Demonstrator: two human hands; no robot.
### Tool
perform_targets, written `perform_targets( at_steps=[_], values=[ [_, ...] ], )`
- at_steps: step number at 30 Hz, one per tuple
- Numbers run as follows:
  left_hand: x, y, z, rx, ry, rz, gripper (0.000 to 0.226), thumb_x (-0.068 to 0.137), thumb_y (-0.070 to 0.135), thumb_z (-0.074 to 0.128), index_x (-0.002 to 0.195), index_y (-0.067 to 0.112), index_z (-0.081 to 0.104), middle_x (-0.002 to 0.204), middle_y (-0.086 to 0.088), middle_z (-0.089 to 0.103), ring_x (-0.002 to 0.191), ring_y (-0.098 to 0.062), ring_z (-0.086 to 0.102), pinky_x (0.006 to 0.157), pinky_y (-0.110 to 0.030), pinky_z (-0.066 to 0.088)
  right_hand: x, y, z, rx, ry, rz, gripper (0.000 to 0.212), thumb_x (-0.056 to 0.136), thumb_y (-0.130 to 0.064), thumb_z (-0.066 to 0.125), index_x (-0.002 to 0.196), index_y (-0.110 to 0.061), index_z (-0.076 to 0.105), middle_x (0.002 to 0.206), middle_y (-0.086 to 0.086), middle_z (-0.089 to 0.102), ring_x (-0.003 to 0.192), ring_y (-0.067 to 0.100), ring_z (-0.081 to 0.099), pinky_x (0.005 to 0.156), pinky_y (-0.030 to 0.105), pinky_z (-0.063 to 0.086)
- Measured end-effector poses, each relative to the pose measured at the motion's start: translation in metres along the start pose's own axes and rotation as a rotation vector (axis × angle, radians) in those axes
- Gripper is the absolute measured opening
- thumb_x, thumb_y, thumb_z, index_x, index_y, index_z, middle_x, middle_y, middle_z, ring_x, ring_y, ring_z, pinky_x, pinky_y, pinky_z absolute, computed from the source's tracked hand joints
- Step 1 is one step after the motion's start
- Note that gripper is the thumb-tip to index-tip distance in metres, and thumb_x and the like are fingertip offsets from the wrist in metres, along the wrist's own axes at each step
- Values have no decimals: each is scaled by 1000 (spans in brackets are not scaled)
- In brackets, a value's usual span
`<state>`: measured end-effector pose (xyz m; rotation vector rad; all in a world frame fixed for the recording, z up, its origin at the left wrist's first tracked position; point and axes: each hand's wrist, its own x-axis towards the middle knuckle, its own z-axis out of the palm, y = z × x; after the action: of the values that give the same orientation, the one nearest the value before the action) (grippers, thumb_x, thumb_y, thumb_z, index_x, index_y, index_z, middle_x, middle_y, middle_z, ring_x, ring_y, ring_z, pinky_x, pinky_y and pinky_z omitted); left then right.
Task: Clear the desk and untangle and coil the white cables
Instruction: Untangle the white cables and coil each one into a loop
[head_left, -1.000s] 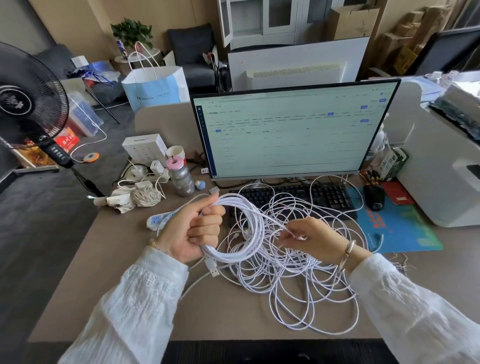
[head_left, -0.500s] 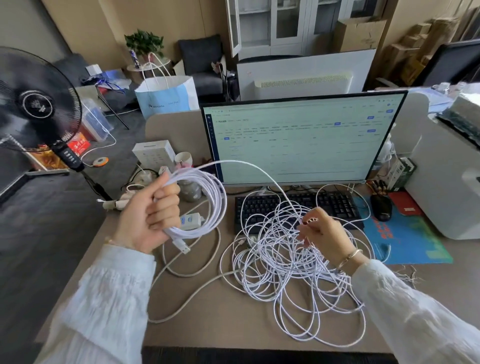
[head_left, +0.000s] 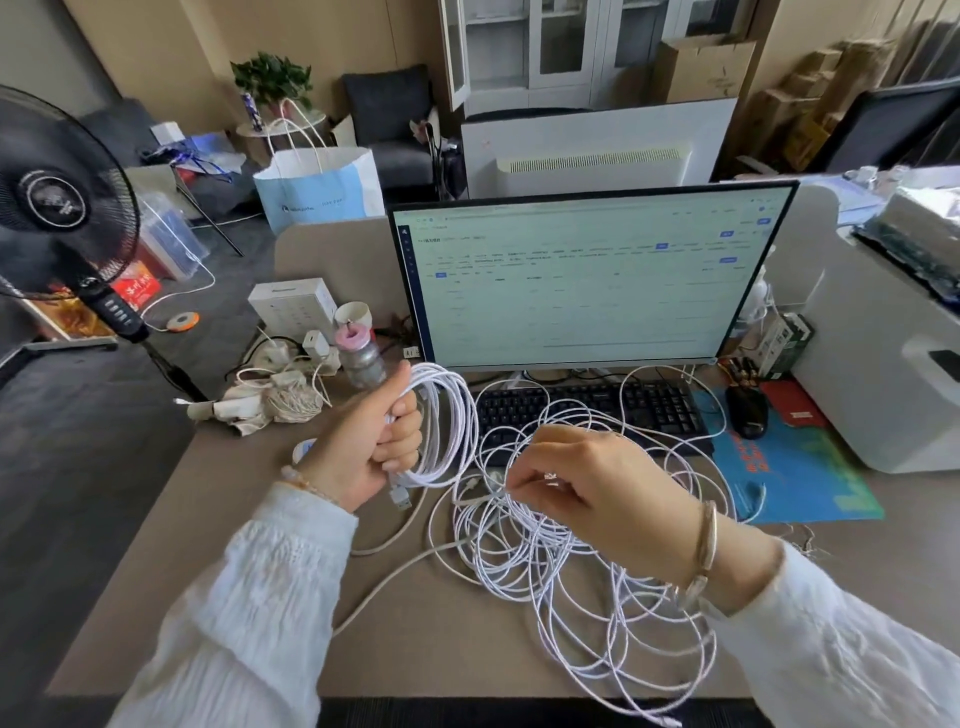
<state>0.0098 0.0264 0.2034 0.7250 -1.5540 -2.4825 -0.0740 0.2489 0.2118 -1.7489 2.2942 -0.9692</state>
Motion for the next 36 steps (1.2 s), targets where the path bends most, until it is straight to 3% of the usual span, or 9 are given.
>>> perform_targets(
  at_steps=[7,9,12,14,18,23,30,34,36],
  values=[
    [-3,-12,27,87,10,9,45,91,37,55,55,15,37,46,-7,48,34,-18,49,38,-18,41,24,-3,-4,17,168,-25,15,87,-30,57,87,-23,71,83,-16,61,62,-4,48,58,20,45],
    [-4,-19,35,119,-30,-6,42,87,37,59,54,14,44,45,-7,48,31,-16,47,35,-18,39,33,1,-2,20,194,-1,16,86,-30,57,86,-23,72,80,-16,59,62,-5,48,58,21,43],
    [-4,-27,42,127,-141,-123,41,97,31,46,60,13,43,37,-2,40,24,-10,32,31,-14,26,40,8,1,42,258,42,10,86,-28,63,87,-23,72,77,-20,57,62,-11,51,58,14,38],
    [-3,-27,44,70,-245,-243,39,92,33,43,57,15,44,34,4,30,23,-6,23,31,-12,16,42,13,1,59,279,111,8,84,-31,69,90,-26,69,75,-20,59,54,-3,50,57,21,43],
    [1,-21,40,-69,-370,-372,50,94,45,40,54,17,44,32,8,24,22,-3,21,29,-15,12,39,32,-8,146,197,228,25,76,-38,77,82,-19,63,68,-11,61,51,1,47,53,16,39],
    [3,-9,21,-229,-431,-327,48,96,44,45,55,17,41,33,9,27,24,-3,21,30,-17,12,20,74,-17,517,61,345,15,80,-19,76,79,-9,65,58,-9,60,49,3,47,48,15,40],
    [9,14,-28,-567,-666,-257,54,106,44,31,70,9,52,45,3,35,37,-11,33,39,-25,25,-26,129,-1,533,68,573,23,73,-33,75,78,-13,64,58,-4,61,51,13,50,51,26,45],
    [8,26,-51,-587,-613,-165,55,106,45,29,73,10,54,45,4,34,37,-9,31,39,-25,28,-42,130,8,611,138,643,30,71,-25,76,85,-5,60,59,5,66,46,19,57,47,27,50],
    [4,28,-48,-517,-445,-73,52,105,43,33,68,14,56,42,8,28,34,-5,23,35,-21,25,-43,120,17,521,191,663,22,78,-18,75,83,-4,60,59,6,69,41,19,60,40,24,48]
  ],
)
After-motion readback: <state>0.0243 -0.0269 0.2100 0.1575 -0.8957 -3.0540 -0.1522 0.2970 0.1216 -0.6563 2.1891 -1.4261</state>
